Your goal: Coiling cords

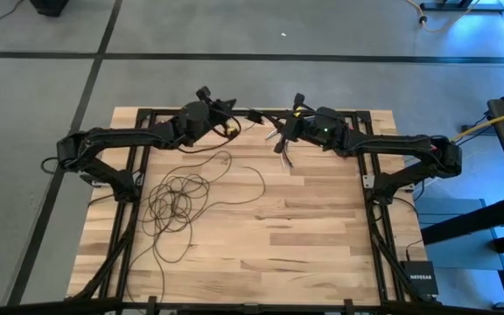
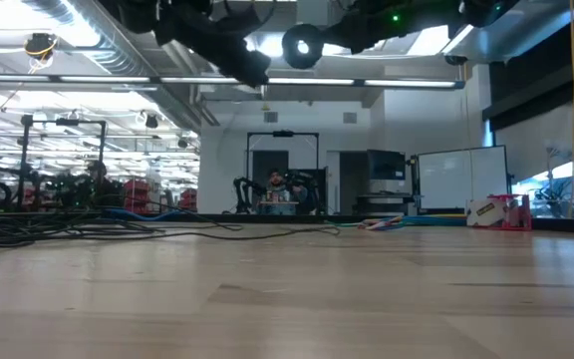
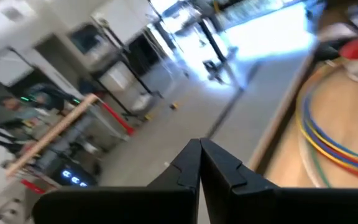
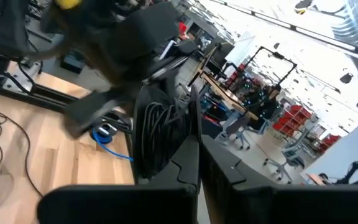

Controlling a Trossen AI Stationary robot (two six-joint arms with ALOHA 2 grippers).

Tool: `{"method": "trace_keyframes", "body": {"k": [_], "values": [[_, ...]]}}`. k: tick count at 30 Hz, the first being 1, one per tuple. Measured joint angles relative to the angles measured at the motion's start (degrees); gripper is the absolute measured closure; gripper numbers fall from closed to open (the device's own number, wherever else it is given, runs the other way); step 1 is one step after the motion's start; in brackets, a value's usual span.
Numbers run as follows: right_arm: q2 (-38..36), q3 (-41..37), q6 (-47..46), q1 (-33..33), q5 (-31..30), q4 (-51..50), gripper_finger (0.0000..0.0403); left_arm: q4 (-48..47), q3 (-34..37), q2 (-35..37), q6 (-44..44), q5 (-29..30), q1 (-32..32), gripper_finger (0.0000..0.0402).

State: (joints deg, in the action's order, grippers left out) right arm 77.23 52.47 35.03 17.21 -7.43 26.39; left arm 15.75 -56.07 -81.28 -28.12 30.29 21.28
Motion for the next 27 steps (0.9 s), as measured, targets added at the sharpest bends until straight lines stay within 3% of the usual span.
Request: {"method": "trace_keyframes", "body": {"k": [9,12,19,27], "values": [[0.0,-0.1,0.2,0.0,-0.5,0.2,0.0393,-5.3,0.0,0.3,2.8,-2.9,-0.2,0.0388],[0.0,-0.1,0.8,0.0,-0.5,0.2,0.0393,-6.4,0.0,0.4,4.0,-5.7,-0.1,0.0352],[0.1,-0.1,1.2,0.0,-0.9,0.1,0.0393,-6.8,0.0,1.2,0.7,-5.8,-1.7,0.0253],[0.1,-0.1,1.3,0.0,-1.0,0.2,0.0393,-7.4,-0.1,4.1,-4.1,-5.9,-5.6,0.0229]]}}
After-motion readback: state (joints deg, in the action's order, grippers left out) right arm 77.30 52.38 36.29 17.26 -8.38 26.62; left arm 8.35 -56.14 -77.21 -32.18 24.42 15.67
